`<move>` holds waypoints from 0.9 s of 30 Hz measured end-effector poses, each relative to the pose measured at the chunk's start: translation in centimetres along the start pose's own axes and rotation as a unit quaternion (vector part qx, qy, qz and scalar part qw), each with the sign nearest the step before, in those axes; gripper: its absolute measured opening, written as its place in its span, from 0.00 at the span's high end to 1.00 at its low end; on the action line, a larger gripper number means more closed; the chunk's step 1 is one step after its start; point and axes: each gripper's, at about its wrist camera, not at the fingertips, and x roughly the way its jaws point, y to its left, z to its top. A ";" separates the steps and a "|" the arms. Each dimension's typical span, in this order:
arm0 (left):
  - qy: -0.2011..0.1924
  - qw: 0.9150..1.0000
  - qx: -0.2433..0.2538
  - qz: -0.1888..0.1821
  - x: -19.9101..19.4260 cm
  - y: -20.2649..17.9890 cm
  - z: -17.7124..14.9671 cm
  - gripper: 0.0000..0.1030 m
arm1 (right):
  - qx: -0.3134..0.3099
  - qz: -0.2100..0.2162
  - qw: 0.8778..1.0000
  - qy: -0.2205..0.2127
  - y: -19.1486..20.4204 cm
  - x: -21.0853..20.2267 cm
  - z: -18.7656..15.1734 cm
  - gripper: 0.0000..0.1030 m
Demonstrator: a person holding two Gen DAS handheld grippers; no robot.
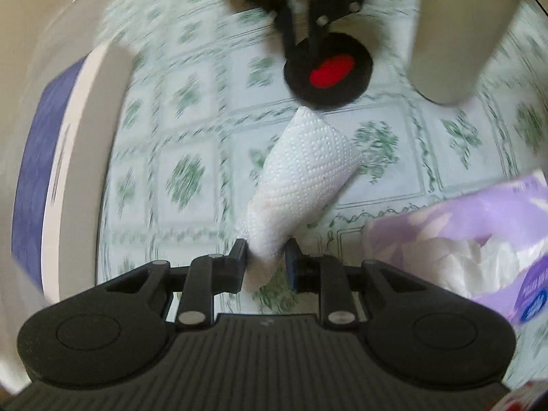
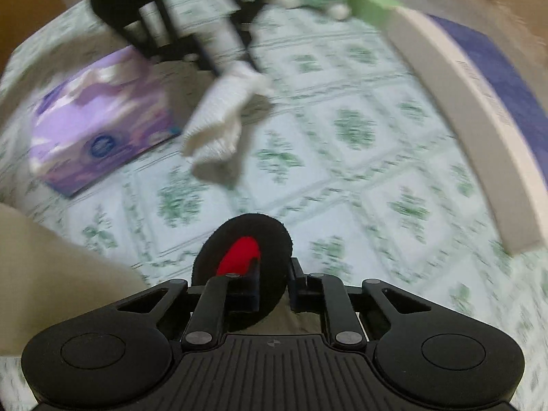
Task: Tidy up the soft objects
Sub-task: 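Grasp the white paper towel with the left tool while the right tool grasps the black-red pad, then carry the paper towel with the left tool while the right tool carries the pad to the box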
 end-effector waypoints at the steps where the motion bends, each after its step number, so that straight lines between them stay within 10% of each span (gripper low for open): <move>1: 0.000 1.000 -0.023 0.003 -0.3 0.0 -0.3 0.79 | 0.013 -0.016 1.000 -0.003 -0.3 -0.5 -0.2 0.87; 8: -0.014 0.977 -0.211 0.035 -3.2 0.5 -1.9 0.79 | 0.158 -0.136 0.977 -0.045 -1.0 -4.8 -2.6 0.92; 15: -0.051 0.934 -0.351 0.053 -8.1 -1.3 -2.3 0.79 | 0.273 -0.194 0.934 -0.123 2.8 -10.2 -5.9 0.92; 21: -0.091 0.877 -0.468 0.061 -12.6 -4.7 -2.9 0.79 | 0.370 -0.204 0.883 -0.205 8.3 -15.4 -9.2 0.92; 27: -0.089 0.851 -0.513 0.064 -15.2 -9.9 -2.9 0.79 | 0.416 -0.205 0.855 -0.231 14.0 -18.5 -12.4 0.92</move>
